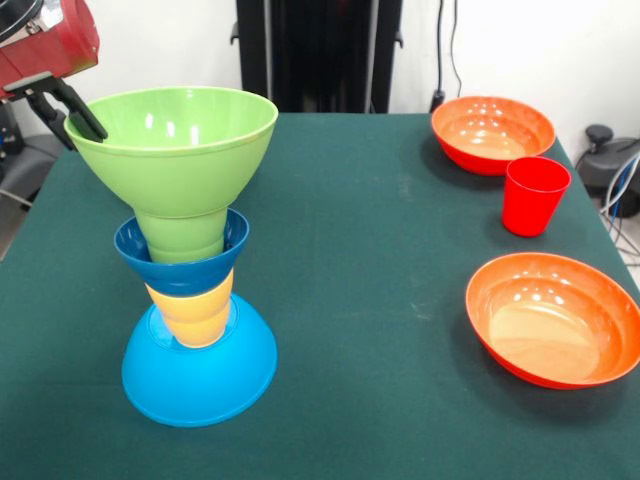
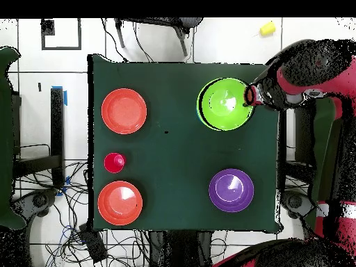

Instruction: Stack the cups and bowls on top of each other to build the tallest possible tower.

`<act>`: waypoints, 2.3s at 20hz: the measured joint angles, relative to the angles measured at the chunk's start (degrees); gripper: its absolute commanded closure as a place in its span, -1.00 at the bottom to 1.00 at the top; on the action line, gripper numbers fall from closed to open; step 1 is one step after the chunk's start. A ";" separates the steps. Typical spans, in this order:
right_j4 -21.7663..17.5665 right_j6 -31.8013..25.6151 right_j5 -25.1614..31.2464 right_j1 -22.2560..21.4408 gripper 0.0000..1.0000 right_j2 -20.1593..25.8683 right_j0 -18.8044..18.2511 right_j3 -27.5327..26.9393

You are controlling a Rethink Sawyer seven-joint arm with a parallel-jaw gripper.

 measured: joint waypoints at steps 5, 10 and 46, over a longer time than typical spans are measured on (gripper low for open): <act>0.00 0.00 0.00 0.01 1.00 0.00 0.00 0.00; 0.00 0.00 0.00 0.01 1.00 0.00 0.00 0.00; 0.00 0.00 -2.63 0.36 1.00 0.06 0.02 -1.15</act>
